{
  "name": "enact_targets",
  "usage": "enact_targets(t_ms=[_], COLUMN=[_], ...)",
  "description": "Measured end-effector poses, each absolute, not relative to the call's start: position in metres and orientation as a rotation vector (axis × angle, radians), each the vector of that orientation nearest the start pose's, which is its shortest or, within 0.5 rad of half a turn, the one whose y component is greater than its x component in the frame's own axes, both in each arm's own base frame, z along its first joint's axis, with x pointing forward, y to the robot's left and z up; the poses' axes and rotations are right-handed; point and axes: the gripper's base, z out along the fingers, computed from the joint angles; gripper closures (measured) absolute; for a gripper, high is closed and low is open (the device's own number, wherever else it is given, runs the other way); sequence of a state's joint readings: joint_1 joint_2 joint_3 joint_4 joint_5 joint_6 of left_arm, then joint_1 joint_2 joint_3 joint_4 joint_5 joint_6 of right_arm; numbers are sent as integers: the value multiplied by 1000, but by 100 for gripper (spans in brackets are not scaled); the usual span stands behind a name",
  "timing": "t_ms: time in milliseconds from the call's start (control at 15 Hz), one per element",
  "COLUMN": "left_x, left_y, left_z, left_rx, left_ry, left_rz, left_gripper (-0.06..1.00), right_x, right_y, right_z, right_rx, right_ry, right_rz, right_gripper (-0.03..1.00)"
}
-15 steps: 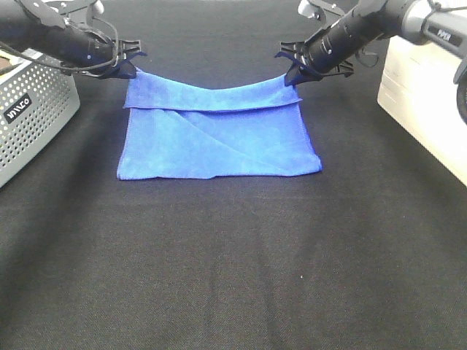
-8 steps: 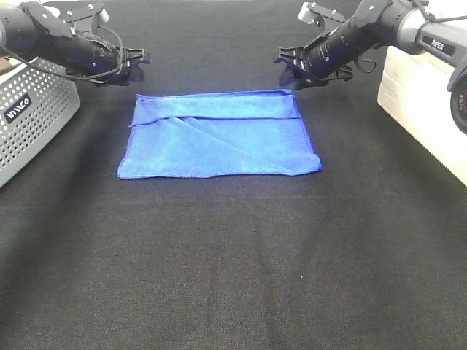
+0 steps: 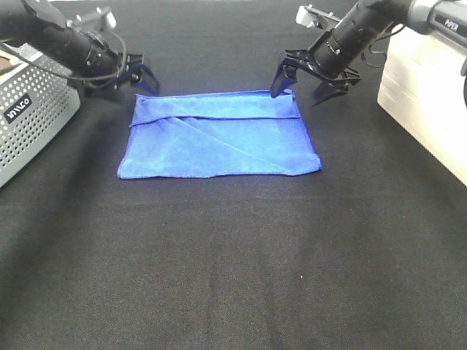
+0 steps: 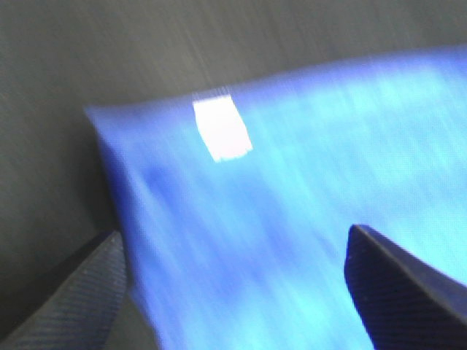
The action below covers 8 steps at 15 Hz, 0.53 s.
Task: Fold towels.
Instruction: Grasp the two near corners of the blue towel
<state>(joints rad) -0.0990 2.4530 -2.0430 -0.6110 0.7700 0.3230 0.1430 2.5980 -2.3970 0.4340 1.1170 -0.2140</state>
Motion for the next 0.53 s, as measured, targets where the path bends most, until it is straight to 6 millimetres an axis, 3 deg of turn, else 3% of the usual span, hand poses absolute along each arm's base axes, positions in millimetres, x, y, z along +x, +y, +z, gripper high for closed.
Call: enact_targets(t_ms=[267, 533], left_x=[492, 437], left_y=[-90, -78], left_z=[136, 142], left_rx=[89, -62], left_ry=[2750, 2744], left_rz=[-705, -618], left_gripper=[16, 16], right_x=[525, 499], right_y=[111, 105], right_z=[154, 171], right_rx=[-178, -175], right_ry=[2830, 2910], right_rz=[616, 577], right_gripper=[11, 12])
